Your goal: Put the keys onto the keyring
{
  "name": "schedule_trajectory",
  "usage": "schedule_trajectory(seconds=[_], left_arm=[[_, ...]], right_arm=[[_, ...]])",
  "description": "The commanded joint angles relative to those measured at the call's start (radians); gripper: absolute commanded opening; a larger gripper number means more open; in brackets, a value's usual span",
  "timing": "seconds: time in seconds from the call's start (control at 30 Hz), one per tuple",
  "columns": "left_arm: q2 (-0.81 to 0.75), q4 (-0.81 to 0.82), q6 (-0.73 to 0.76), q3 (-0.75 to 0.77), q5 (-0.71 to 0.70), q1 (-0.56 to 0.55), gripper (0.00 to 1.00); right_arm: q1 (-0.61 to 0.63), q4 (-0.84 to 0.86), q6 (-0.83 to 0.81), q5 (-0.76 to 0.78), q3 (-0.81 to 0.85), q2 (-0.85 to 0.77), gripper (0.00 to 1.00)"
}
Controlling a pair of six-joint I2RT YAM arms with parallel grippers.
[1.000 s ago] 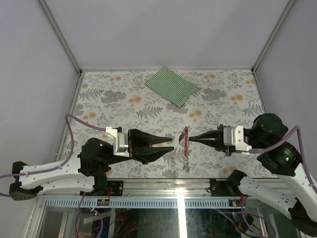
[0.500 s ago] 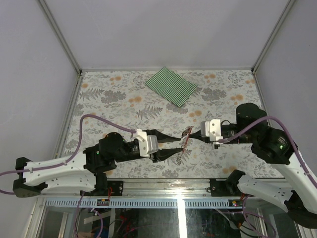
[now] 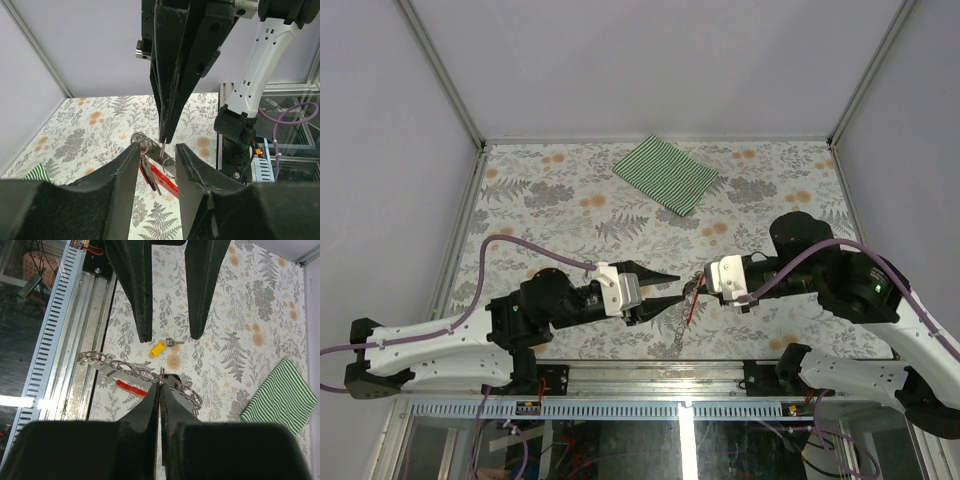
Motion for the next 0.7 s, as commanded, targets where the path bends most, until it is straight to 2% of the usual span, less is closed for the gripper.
schedule_trajectory(seconds=[0.0,0.3,0.67], left_arm=[[-0.032,0.021,-0.012,-0.030,0.000,-0.005,0.37],[-0.015,-0.014,-0.010,-0.029,0.012,-0.006,0.39],[0.043,-0.062,0.008,0.009,0.023,-0.006,0.32]], right_arm=[[0.030,0.010,-0.019,0.031,0.059,0.021,0.00],[0.030,0.030,0.001,-0.018,0.057,0.052,0.00],[0.030,0.046,0.012,-0.057,0.055,0.056,0.00]])
